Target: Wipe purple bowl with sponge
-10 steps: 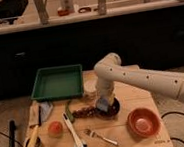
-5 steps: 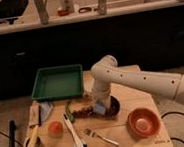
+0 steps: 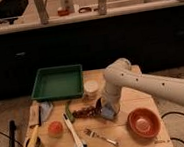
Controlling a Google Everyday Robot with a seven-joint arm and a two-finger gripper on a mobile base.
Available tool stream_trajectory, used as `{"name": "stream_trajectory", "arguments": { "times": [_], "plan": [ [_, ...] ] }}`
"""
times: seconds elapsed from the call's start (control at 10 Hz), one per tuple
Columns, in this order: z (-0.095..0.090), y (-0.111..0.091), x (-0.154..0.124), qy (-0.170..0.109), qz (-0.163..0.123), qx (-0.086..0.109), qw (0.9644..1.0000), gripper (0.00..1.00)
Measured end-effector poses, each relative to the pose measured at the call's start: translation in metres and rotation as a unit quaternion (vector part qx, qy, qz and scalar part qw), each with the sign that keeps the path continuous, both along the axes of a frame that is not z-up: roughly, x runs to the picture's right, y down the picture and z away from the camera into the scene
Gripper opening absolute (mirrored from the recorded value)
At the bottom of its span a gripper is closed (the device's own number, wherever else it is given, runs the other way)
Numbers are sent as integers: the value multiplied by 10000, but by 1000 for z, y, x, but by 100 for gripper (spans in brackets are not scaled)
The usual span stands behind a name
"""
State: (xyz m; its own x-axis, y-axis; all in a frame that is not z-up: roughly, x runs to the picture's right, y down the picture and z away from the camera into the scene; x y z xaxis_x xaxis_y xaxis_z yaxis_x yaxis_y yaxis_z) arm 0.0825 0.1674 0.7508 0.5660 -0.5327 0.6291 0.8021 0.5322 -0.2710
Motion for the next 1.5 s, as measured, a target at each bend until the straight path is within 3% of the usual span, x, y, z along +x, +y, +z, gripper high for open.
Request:
{"name": "stream_trajectory", "arguments": {
  "times": [0.3,0.7,1.0,1.2,1.5],
  "plan": [
    [13,-20,17,204,190,231,9993,0],
    [43,-43,-6,161,168,385,9990,0],
    [52,-34,-42,-101,-25,294,9995,0],
    [47,-17,-56,-282,-155,176,9993,0],
    [28,3,-38,-306,-158,137,9993,0]
  ]
}}
